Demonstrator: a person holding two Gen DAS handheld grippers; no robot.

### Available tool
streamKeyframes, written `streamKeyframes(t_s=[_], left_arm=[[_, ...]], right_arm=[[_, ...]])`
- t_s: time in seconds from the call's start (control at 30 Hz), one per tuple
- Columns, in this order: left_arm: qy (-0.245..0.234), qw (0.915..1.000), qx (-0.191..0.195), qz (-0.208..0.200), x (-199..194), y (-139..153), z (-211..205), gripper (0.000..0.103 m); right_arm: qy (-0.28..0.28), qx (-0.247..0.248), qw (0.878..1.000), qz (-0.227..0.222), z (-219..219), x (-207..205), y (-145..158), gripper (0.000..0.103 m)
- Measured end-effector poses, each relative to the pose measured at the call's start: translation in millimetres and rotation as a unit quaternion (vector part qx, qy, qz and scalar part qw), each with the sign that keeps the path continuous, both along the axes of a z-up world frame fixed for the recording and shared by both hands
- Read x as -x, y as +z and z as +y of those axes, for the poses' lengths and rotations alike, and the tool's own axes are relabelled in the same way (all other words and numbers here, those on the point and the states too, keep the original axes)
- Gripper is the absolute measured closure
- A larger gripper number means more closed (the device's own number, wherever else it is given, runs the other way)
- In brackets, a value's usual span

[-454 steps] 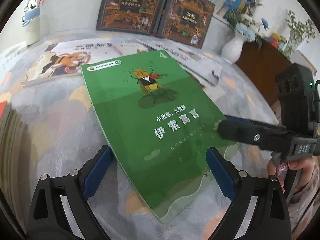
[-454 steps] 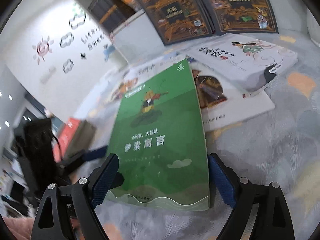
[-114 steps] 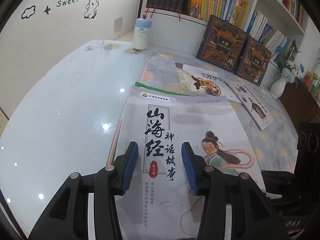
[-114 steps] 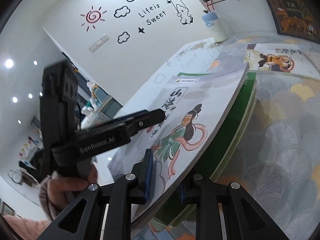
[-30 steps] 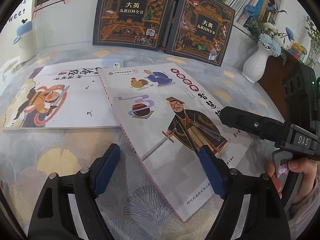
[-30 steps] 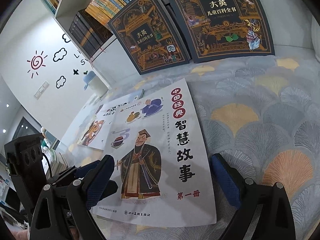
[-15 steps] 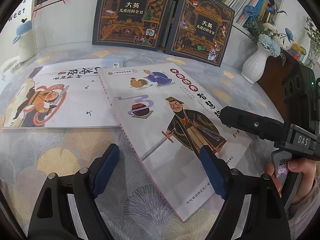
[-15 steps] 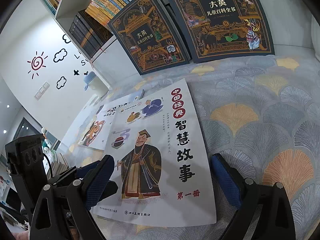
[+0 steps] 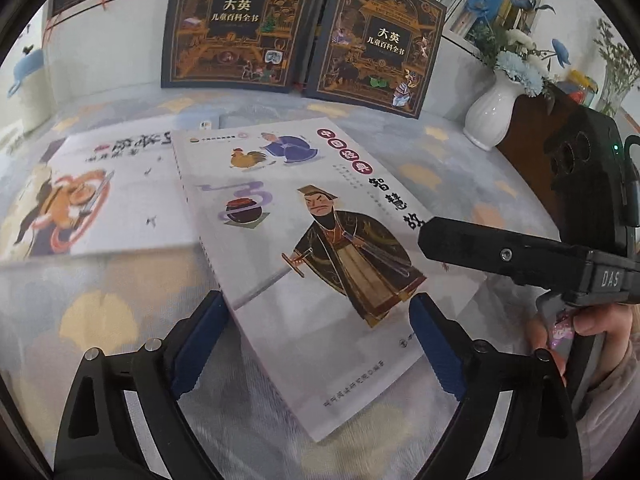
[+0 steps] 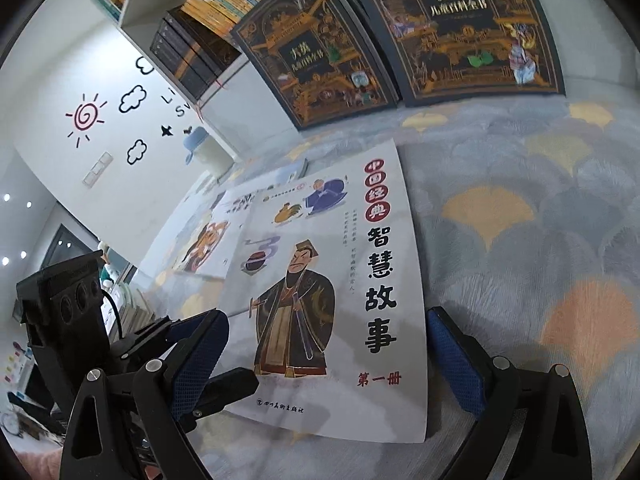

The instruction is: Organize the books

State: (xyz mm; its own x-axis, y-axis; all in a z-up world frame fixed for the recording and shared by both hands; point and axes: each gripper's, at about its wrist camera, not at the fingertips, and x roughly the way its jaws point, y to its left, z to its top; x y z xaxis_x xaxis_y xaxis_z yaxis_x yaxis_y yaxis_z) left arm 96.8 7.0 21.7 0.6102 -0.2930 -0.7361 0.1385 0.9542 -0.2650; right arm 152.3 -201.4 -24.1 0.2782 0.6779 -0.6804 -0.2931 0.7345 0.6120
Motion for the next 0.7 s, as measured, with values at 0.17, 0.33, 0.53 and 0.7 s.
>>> streamKeyframes(t_s=[0.17,0.33,0.53,0.7], left_arm=[[-0.023,0.9994,0.007,0.026,35.0,2.6,2.5,0.013],[-0.052,0.9961,0.048,0.052,100.1,4.8,11.2,0.017],[-0.06,0.9885,0.112,0.081,132.4,-2.5,40.9,0.048],[-0.054,0.9861,0.129,0.089,115.7,-9.7,54.6,0.071]], right_arm=[[0.017,-0.024,0.998,0.051,-5.2,37.1,8.5,0.005],[0.048,-0.054,0.993,0.093,-9.0,97.0,17.0,0.005],[0.088,-0.1,0.982,0.133,-22.6,138.4,11.2,0.032],[0.089,-0.125,0.976,0.156,-21.8,118.5,2.2,0.036]])
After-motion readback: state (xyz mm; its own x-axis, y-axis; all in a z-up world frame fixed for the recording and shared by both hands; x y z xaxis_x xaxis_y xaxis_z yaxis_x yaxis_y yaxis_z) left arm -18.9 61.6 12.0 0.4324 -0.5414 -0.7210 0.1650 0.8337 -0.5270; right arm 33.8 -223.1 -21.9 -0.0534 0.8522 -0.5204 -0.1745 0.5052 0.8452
